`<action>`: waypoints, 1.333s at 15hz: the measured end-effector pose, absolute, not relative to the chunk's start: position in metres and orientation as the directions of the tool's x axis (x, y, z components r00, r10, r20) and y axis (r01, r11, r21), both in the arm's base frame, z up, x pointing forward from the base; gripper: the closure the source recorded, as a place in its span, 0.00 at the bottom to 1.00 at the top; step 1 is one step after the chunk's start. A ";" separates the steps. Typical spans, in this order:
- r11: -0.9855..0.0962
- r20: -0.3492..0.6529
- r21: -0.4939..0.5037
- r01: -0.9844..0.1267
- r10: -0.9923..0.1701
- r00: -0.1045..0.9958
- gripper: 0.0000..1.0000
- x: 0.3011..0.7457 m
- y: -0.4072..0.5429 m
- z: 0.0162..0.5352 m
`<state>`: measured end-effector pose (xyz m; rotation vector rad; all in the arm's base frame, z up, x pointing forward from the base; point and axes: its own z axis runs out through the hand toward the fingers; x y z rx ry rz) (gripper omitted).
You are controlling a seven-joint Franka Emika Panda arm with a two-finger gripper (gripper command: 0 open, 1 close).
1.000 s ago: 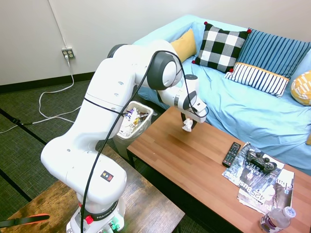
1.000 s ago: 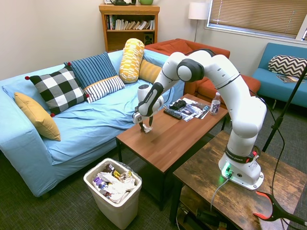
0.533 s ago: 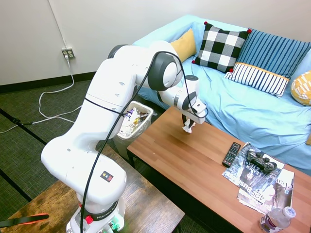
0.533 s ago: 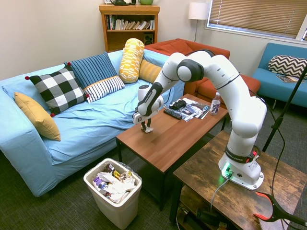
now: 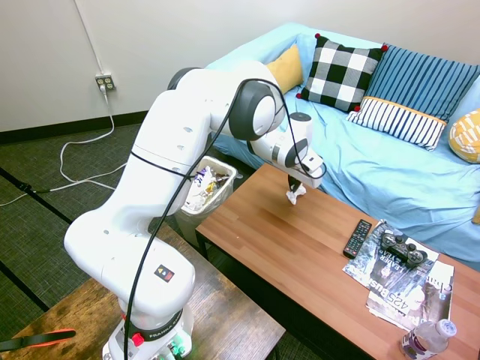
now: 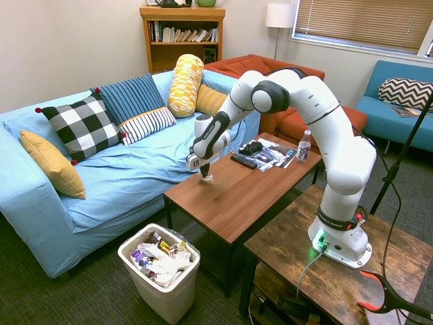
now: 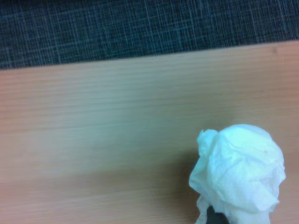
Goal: Throw the tissue in the trash bin
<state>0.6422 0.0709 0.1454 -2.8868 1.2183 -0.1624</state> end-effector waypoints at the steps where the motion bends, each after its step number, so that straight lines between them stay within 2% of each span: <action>1: -0.728 0.098 -0.050 -0.683 -0.684 0.723 1.00 0.634 0.090 0.160; 3: -0.793 0.111 -0.047 -0.607 -0.608 0.786 1.00 0.609 0.138 0.184; 6: -0.849 0.133 -0.021 -0.529 -0.527 0.840 1.00 0.581 0.196 0.186; 13: -0.909 0.179 0.056 -0.413 -0.398 0.900 1.00 0.541 0.309 0.130; 20: -0.951 0.203 0.074 -0.301 -0.281 0.938 1.00 0.490 0.420 0.093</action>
